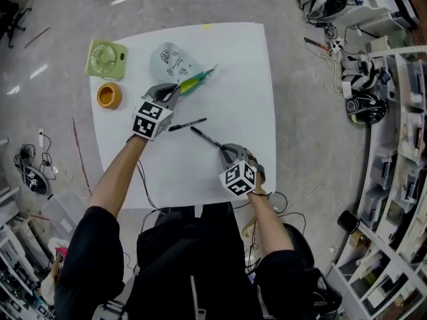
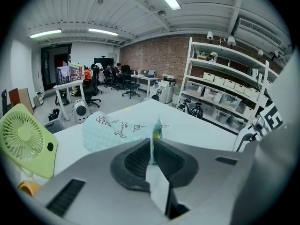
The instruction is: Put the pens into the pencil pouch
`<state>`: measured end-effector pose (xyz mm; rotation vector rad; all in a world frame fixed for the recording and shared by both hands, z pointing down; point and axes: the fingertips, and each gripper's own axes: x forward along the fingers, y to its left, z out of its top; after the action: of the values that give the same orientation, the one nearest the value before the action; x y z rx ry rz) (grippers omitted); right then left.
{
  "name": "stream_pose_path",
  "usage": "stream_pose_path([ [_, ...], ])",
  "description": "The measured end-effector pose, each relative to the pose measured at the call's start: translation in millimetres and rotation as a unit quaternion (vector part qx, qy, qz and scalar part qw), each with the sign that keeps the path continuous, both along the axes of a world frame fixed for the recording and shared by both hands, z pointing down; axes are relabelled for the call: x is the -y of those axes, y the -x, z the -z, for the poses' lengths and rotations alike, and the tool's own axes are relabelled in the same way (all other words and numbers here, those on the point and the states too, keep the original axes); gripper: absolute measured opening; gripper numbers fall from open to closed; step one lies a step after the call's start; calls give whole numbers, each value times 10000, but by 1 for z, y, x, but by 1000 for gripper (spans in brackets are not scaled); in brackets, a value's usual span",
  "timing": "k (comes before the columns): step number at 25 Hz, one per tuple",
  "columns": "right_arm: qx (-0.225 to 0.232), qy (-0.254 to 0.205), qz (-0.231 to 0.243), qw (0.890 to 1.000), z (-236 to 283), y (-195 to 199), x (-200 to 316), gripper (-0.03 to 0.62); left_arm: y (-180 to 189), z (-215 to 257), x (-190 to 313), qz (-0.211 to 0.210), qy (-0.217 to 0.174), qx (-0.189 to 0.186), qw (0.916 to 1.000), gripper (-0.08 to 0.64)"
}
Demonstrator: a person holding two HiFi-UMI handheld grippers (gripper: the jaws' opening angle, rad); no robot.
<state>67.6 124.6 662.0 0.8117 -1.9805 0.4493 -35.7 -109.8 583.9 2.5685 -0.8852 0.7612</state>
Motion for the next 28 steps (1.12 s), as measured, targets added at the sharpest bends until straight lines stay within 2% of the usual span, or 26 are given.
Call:
stream_pose_path([
  [6,295,-125,-463,9984,24,-15,10,52,-2,1,-2,11,-8,-9,10000,40],
  [9,518,-101,-820,9952,31,-23,27,52,-4,2,0,31,-13,-26,10000,40],
  [14,719,-199,-1125,9908,42,-30,62,52,-6,3,-1,66,2,-62,10000,40],
  [20,832,-145,-1179,9894,47,-23,101,52,-10,4,-5,151,36,-118,9998,40],
  [28,730,34,-1047,9918,34,-8,144,52,-18,3,-6,101,-49,-85,9999,40],
])
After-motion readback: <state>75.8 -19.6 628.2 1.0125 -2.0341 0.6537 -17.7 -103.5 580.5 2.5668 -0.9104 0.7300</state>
